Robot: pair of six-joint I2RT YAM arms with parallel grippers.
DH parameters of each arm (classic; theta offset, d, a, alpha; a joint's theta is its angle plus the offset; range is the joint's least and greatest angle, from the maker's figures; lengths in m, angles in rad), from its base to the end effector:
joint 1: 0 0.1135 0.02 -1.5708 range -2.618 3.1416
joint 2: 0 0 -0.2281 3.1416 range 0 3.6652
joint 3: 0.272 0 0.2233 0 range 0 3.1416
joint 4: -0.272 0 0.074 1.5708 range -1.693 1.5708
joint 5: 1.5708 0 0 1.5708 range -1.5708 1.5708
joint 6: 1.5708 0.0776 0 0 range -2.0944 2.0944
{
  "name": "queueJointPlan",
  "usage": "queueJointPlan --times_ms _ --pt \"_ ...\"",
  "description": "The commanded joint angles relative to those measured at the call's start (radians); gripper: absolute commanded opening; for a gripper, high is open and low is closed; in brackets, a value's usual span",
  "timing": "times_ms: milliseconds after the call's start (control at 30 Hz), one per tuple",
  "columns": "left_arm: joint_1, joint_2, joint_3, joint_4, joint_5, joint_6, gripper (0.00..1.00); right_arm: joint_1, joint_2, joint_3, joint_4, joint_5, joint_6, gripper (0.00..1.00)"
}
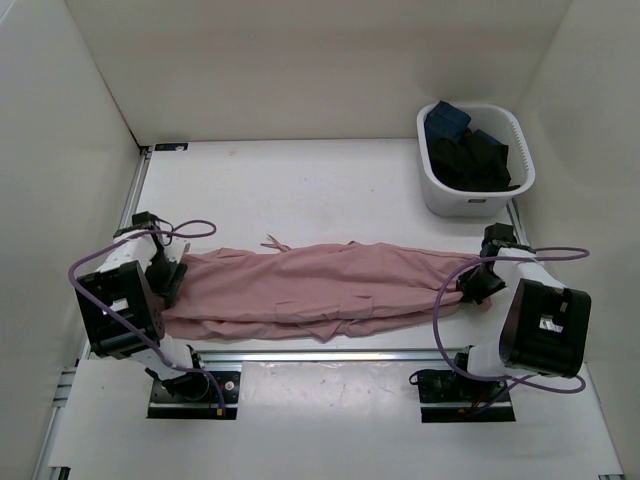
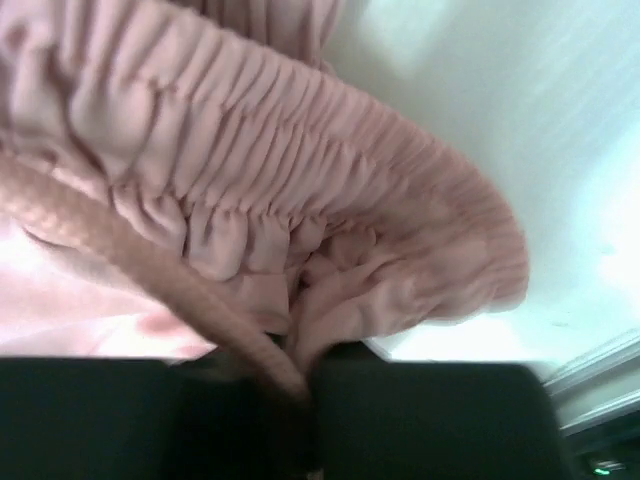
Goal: Fold and stack the trousers
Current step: Fold the trousers
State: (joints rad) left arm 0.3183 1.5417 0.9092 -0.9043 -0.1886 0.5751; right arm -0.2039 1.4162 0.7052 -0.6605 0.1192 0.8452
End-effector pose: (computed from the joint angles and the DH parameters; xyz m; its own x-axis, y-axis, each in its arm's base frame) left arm 0.2114 0.0850 0.1126 -0.9670 0.2439 0.0734 0.2533 0.9513 0.1757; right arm 0.2105 -0.0530 0.0959 -0.4693 0.8556 -0.2186 0.8668 0.4936 0.0708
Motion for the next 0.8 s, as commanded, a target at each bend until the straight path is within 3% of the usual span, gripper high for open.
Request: queueJointPlan --times_ms 0,233,333,433,467,533,567,633,767 --pt "-0.01 -0.061 0.005 -0.036 0.046 -0.012 0.7 -0.012 0.075 -0.055 0.245 0.016 0.029 0.0" --pt "-0.096 -0.081 0.103 -0.133 0.107 -0.06 0.71 -0.038 -0.124 0.19 -0.011 0.29 -0.104 0.0" --pt "-0.195 -0.068 0.117 -0.142 0.133 -0.109 0.72 0.067 -0.203 0.322 -0.027 0.407 -0.288 0.0" --pt "-0.298 -0.023 0.093 -0.13 0.134 -0.168 0.72 0.34 -0.212 0.376 -0.082 0.531 -0.37 0.0" --pt "-0.315 -0.014 0.08 -0.114 0.123 -0.193 0.72 0.492 -0.203 0.39 -0.109 0.595 -0.335 0.0" --pt "-0.338 0.007 0.045 -0.084 0.097 -0.202 0.72 0.653 -0.163 0.434 -0.237 0.698 -0.241 0.0" --pt "-0.338 0.008 0.036 -0.067 0.097 -0.202 0.72 0.81 -0.131 0.451 -0.284 0.747 -0.183 0.0" --pt "-0.347 0.017 0.023 -0.055 0.075 -0.202 0.72 1.034 -0.099 0.499 -0.377 0.833 -0.016 0.0" --pt "-0.347 0.026 -0.013 -0.045 0.075 -0.202 0.71 1.306 0.066 0.598 -0.377 0.844 0.095 0.0"
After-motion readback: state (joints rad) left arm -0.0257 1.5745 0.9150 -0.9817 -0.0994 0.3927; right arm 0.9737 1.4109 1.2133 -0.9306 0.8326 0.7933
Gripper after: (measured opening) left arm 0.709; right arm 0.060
